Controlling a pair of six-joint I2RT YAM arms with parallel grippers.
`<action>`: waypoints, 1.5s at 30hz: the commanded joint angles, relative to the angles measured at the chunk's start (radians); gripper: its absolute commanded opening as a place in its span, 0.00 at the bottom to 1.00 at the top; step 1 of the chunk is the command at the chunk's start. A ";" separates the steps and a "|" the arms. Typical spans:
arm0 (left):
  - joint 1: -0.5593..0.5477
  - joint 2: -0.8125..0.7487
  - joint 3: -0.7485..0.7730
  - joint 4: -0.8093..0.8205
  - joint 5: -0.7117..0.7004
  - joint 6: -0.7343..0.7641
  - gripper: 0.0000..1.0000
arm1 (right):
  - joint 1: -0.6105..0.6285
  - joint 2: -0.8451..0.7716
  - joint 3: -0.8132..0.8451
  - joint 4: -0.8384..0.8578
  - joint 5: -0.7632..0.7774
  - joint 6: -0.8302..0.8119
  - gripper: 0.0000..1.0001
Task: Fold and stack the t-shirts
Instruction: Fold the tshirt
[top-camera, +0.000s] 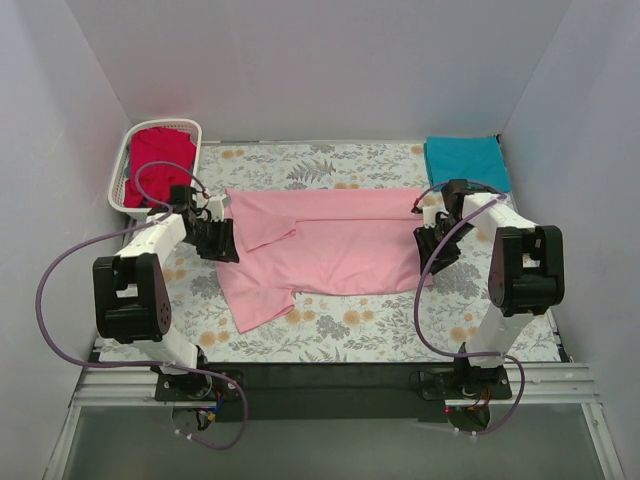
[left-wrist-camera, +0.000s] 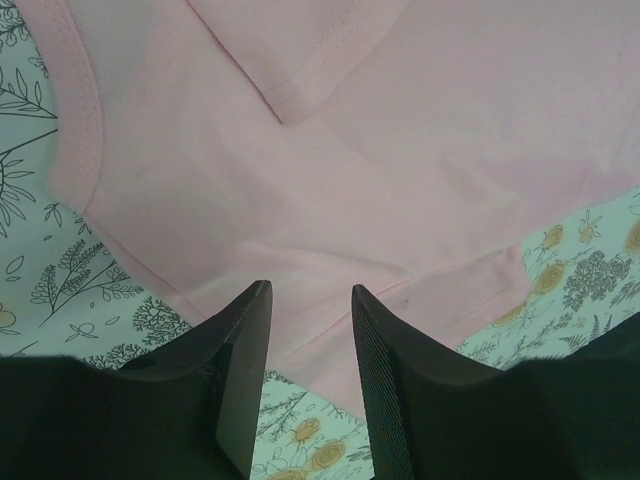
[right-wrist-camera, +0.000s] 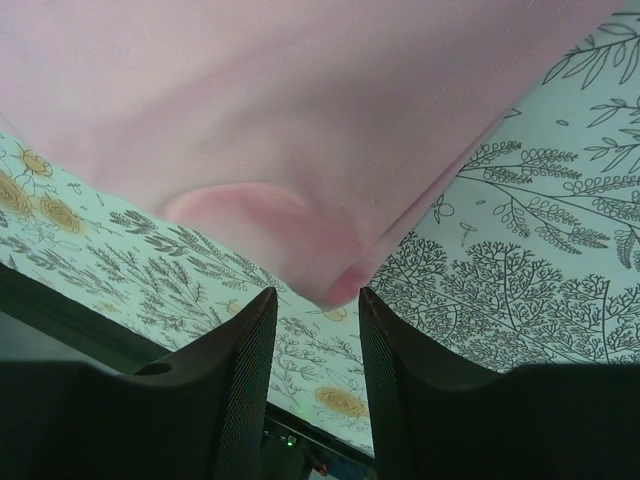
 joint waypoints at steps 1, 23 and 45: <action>-0.006 -0.010 -0.029 0.045 -0.022 -0.007 0.36 | -0.010 0.022 0.050 0.005 -0.022 0.028 0.46; -0.008 0.065 -0.072 0.065 -0.121 -0.019 0.28 | -0.050 0.013 -0.051 -0.037 0.009 -0.054 0.01; -0.001 -0.229 0.084 -0.325 0.248 0.421 0.42 | -0.039 -0.293 -0.010 -0.053 -0.059 -0.296 0.80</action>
